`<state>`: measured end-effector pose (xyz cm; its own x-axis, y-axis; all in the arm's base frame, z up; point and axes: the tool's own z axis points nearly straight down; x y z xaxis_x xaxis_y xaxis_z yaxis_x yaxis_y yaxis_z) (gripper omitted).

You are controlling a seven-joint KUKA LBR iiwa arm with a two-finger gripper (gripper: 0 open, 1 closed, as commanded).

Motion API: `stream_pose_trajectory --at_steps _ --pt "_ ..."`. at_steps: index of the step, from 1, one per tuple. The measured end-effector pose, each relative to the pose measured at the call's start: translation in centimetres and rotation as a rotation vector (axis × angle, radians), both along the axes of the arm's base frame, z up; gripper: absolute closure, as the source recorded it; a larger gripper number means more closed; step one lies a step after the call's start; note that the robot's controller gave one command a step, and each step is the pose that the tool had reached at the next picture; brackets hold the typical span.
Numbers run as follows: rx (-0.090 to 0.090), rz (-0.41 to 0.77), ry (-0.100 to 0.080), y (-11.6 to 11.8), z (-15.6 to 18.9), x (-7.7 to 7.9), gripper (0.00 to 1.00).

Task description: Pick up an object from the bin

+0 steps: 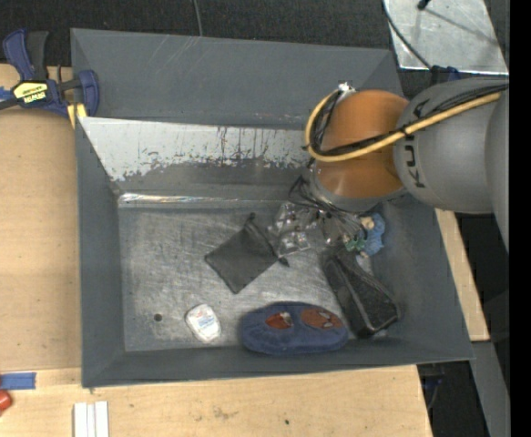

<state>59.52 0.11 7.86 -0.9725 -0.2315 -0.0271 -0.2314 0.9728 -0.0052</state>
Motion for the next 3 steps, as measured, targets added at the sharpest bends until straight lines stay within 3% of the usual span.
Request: stream_pose_trajectory --at_steps 1,2,3 --pt "-0.001 0.002 0.015 0.0 -0.4 -0.4 0.00" --pt "0.001 0.001 -0.002 0.1 0.0 0.0 1.00" --pt "-0.001 -0.018 0.013 -0.6 9.6 3.0 1.00"
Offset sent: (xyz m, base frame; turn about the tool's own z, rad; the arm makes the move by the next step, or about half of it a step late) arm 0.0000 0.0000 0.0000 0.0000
